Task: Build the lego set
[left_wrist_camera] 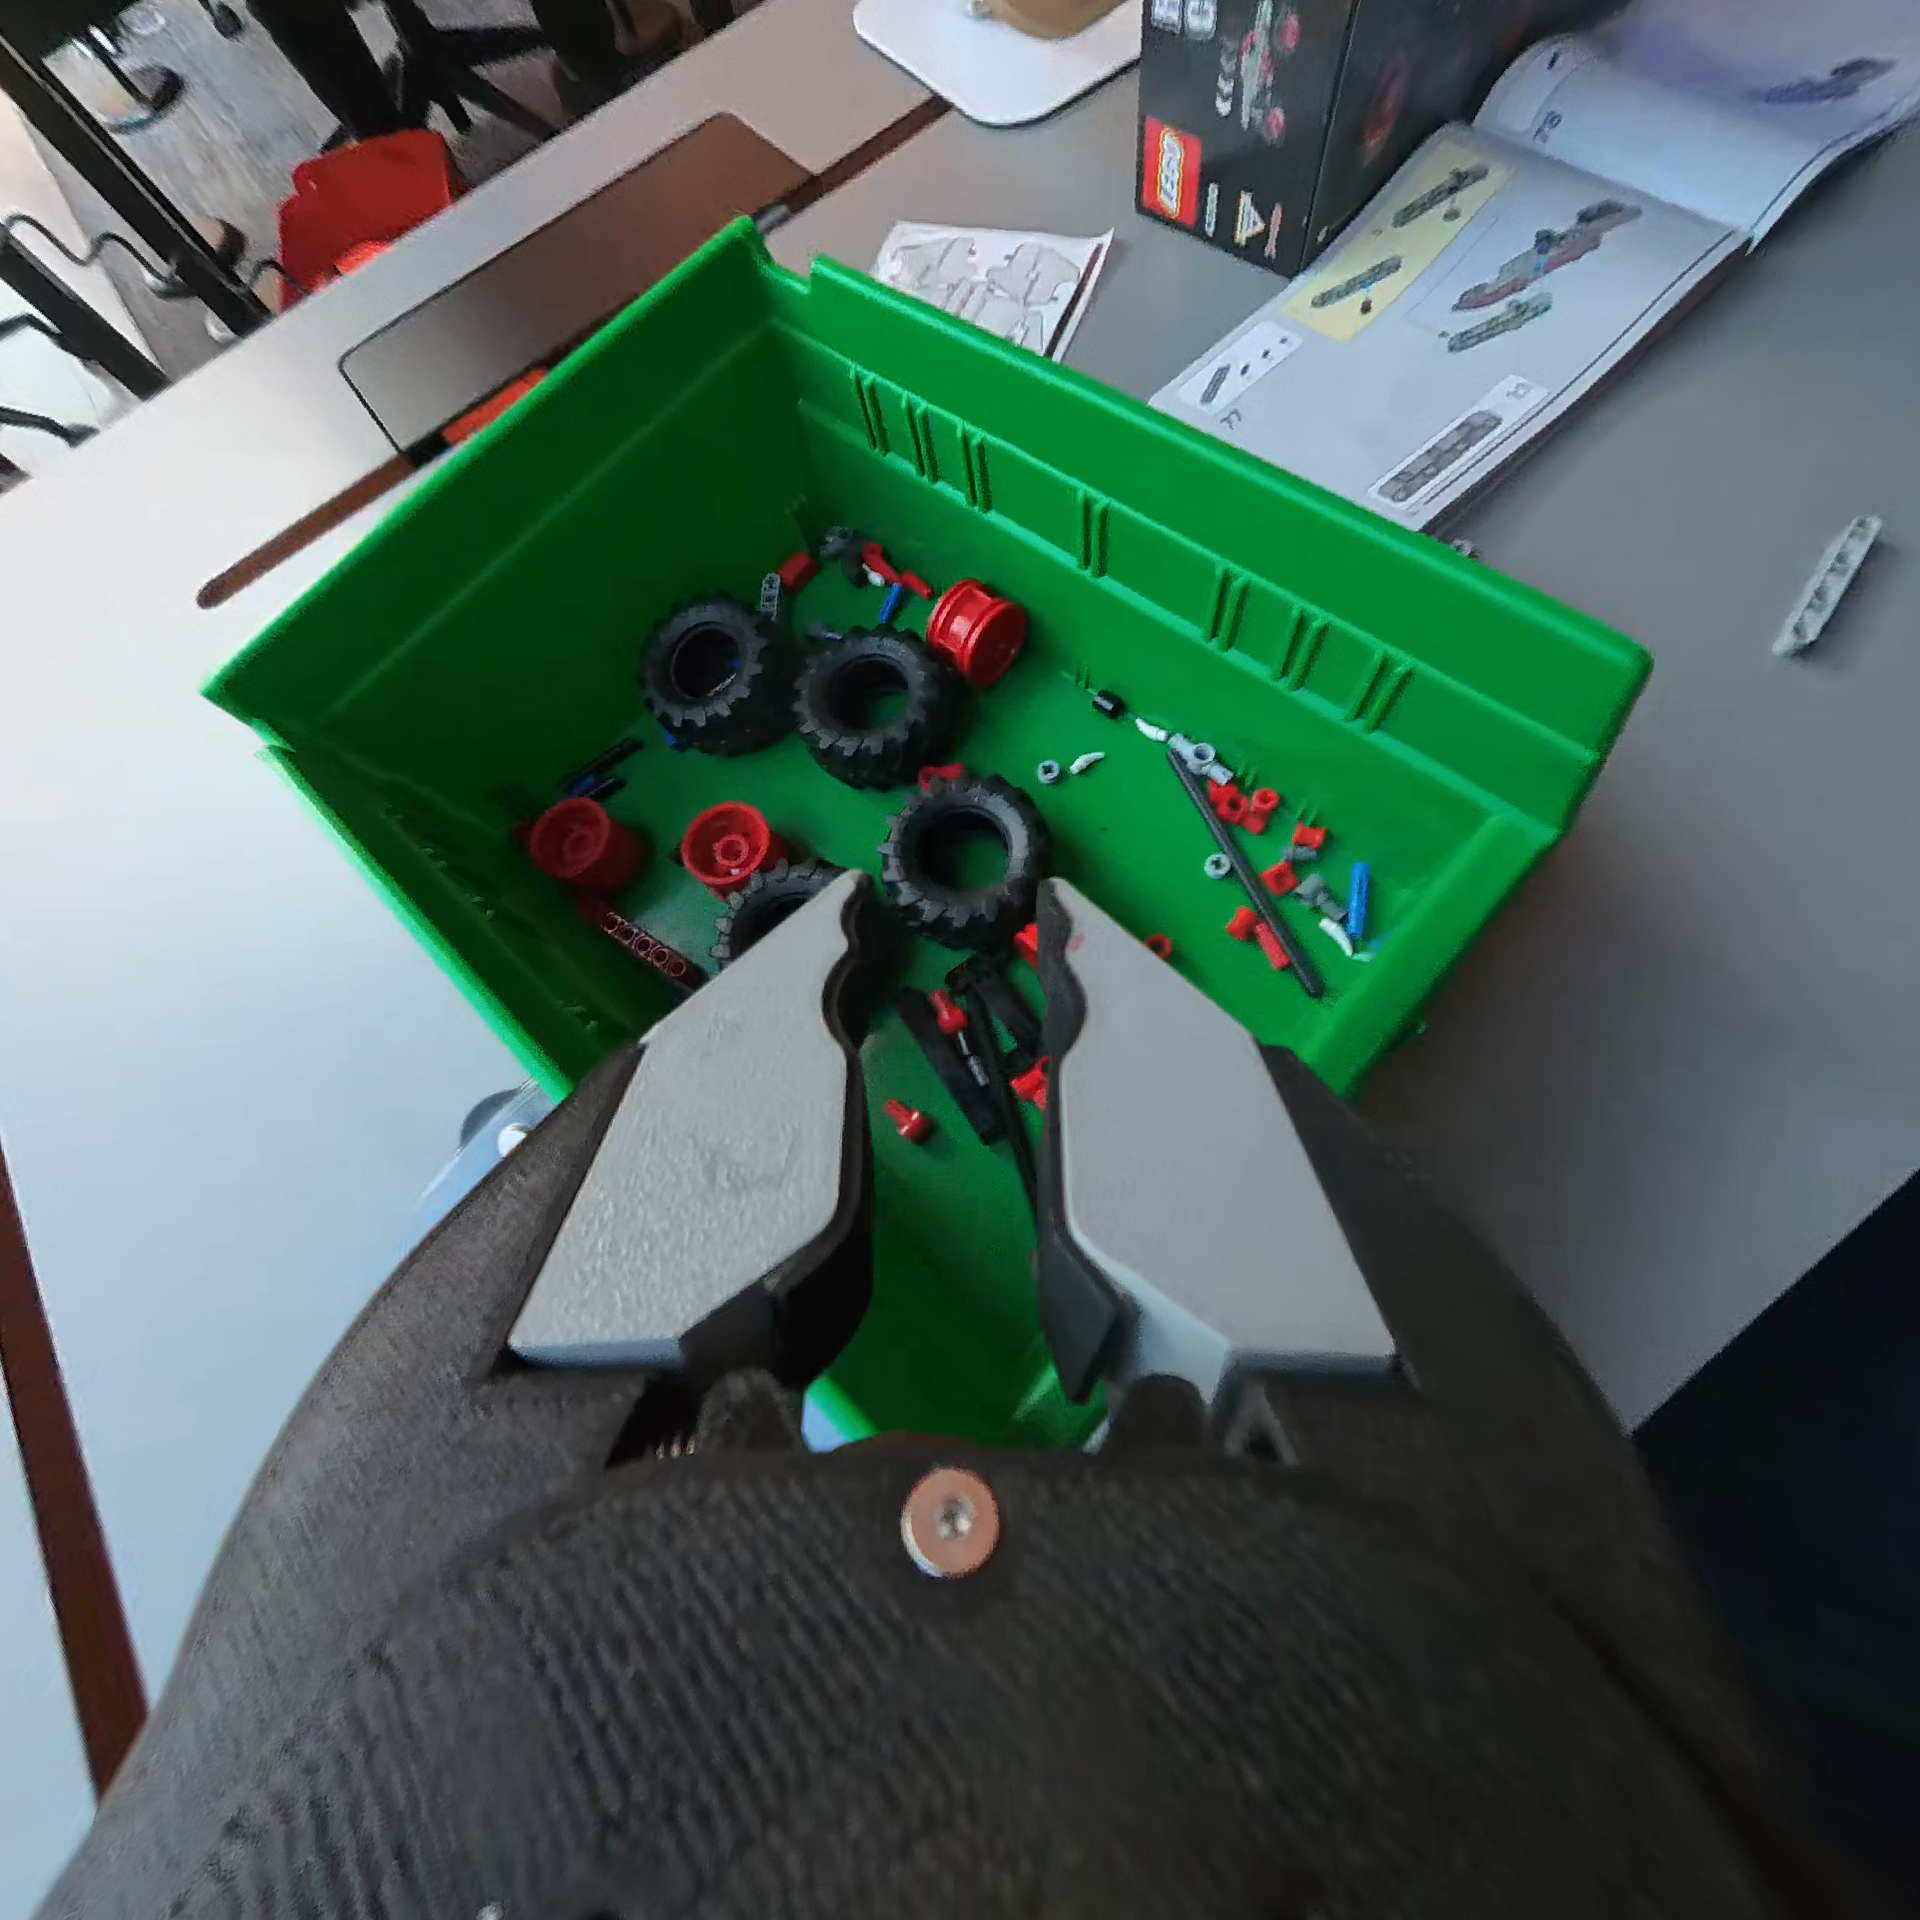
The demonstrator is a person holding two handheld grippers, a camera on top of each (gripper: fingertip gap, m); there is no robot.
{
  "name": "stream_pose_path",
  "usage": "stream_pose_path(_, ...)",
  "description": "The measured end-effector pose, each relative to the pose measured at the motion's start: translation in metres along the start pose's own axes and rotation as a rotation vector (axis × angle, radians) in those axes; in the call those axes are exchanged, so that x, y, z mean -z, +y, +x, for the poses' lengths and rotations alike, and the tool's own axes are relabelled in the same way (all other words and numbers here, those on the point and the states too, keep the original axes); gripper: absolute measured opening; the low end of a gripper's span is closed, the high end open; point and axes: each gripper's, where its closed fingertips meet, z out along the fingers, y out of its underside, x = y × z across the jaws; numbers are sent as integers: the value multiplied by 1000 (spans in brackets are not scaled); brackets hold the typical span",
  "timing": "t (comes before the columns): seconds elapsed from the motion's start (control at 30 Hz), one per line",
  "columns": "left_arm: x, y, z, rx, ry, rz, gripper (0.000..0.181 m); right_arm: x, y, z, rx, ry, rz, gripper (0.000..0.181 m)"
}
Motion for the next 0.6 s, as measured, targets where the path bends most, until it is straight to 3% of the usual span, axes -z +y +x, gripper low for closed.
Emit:
stream_pose_path(0.2, -26, 12, 19, -86, 214, -153, 19, 2, 4, 17, -9, 89, -6, 74)
stream_pose_path(0.27, -34, 18, 16, -150, 191, -228, 20, -1, 10, 23, -29, 108, -25, 77)
stream_pose_path(0.4, -35, 9, -3, -231, 117, -245, 20, -6, 17, 32, -79, 117, -33, 84)
stream_pose_path(0.53, -36, 3, -25, -224, 110, -255, 21, -7, 25, 42, -79, 148, -52, 86)
stream_pose_path(0.6, -47, -5, -19, -238, 184, -253, 21, -8, 26, 47, -91, 162, -53, 85)
